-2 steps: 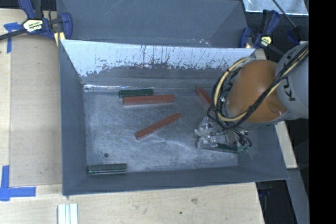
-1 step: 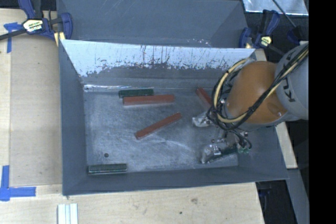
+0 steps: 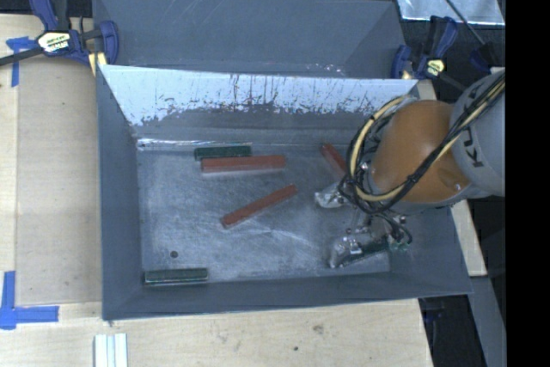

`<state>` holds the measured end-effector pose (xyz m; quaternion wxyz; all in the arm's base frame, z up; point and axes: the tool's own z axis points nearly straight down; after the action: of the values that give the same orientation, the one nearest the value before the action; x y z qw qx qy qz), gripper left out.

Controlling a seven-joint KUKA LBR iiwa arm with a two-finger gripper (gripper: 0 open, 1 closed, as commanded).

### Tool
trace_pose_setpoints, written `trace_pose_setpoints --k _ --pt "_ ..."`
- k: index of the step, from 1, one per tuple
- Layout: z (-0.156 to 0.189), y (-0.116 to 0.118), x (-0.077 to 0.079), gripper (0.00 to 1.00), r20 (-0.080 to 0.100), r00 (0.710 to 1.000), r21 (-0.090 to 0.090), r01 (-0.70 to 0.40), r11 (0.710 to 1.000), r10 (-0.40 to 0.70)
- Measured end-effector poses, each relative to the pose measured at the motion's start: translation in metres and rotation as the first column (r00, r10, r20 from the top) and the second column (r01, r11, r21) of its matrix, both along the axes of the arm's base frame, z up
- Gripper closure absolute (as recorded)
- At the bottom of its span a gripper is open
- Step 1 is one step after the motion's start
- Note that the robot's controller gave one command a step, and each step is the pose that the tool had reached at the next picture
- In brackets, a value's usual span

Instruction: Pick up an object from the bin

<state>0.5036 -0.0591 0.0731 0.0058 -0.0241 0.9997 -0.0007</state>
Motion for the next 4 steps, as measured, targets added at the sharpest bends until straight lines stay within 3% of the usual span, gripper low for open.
trace_pose_setpoints --k 1,2,3,4 --pt "0.002 0.034 0.010 0.00 -0.006 0.997 -0.002 0.071 0.997 -0.071" --pt "0.004 0.074 0.035 0.00 -0.009 0.999 0.001 0.035 0.999 -0.035" --pt "0.004 0.122 0.015 1.00 0.018 1.000 0.004 0.019 1.000 -0.019" --pt "0.004 0.122 0.015 1.00 0.018 1.000 0.004 0.019 1.000 -0.019"
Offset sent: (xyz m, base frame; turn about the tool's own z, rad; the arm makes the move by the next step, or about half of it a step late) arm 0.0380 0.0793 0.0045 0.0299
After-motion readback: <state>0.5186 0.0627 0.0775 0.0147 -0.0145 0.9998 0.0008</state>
